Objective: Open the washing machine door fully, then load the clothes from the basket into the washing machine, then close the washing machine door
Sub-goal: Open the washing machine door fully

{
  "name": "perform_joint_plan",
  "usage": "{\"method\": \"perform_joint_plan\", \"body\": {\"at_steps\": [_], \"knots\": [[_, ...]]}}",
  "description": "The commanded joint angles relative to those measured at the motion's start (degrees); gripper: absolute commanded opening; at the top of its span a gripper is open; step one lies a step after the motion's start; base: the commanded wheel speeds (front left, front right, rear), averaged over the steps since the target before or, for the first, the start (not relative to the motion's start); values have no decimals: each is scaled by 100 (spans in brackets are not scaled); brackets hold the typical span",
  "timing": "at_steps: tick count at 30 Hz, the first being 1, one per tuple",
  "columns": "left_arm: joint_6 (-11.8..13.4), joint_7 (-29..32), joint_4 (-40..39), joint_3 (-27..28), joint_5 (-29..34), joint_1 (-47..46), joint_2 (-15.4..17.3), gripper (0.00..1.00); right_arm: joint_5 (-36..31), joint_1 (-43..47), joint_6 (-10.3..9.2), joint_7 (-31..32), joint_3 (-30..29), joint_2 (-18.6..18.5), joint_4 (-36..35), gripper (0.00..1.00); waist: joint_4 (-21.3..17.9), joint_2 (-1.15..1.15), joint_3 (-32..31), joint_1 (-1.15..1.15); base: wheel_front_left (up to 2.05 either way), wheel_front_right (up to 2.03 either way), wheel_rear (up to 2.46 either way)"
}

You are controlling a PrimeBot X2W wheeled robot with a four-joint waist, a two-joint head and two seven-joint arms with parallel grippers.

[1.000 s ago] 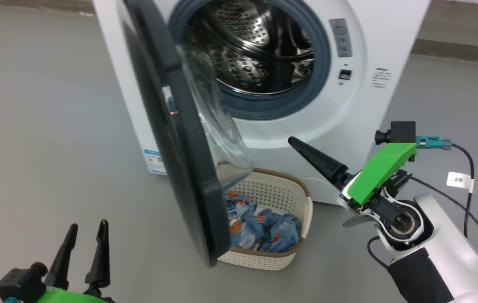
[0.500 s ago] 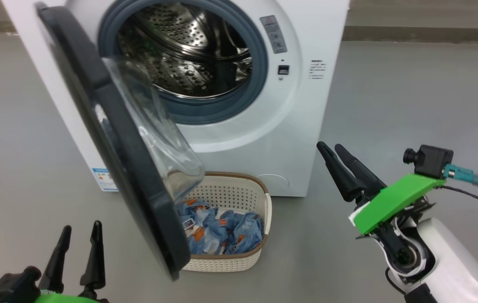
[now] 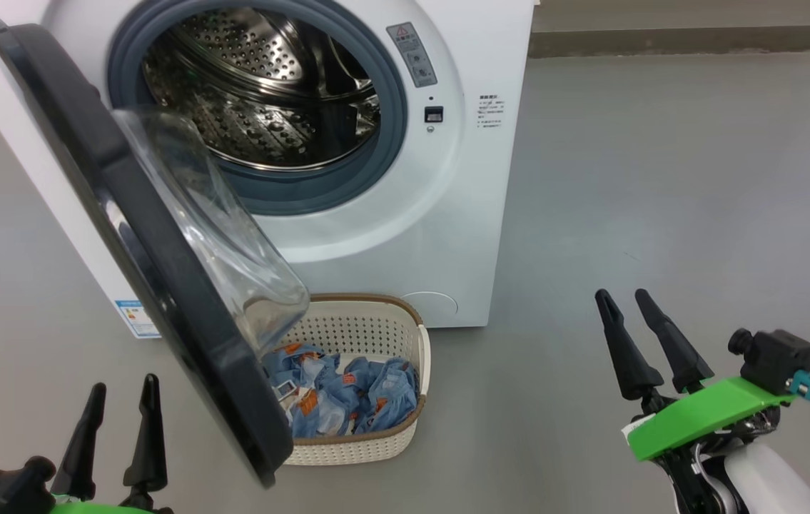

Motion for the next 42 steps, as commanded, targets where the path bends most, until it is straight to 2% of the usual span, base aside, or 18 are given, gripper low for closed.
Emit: {"method": "perform_joint_plan", "body": {"at_steps": [1,10,18,28,42], "knots": [[-12,-37,-194,237,61,-54,100,100,-337,32,33,-142,-28,30,-132,100,-61,0,29,0,0,0,0],[-12,-37,-242,307,114,-18,77,100,-1697,332,33,-413,-425,243,-45,100,-213,0,17,0,0,0,0],[-12,-37,-252,329,157,-6,78,100,-2352,393,33,-489,-584,436,62,100,-280,0,24,0,0,0,0],[-12,-37,-214,348,189,-16,91,100,-2620,414,33,-509,-638,531,107,100,-252,0,26,0,0,0,0],[-12,-37,-184,343,173,-21,90,100,-2671,398,33,-511,-623,562,151,100,-249,0,17,0,0,0,0]]}}
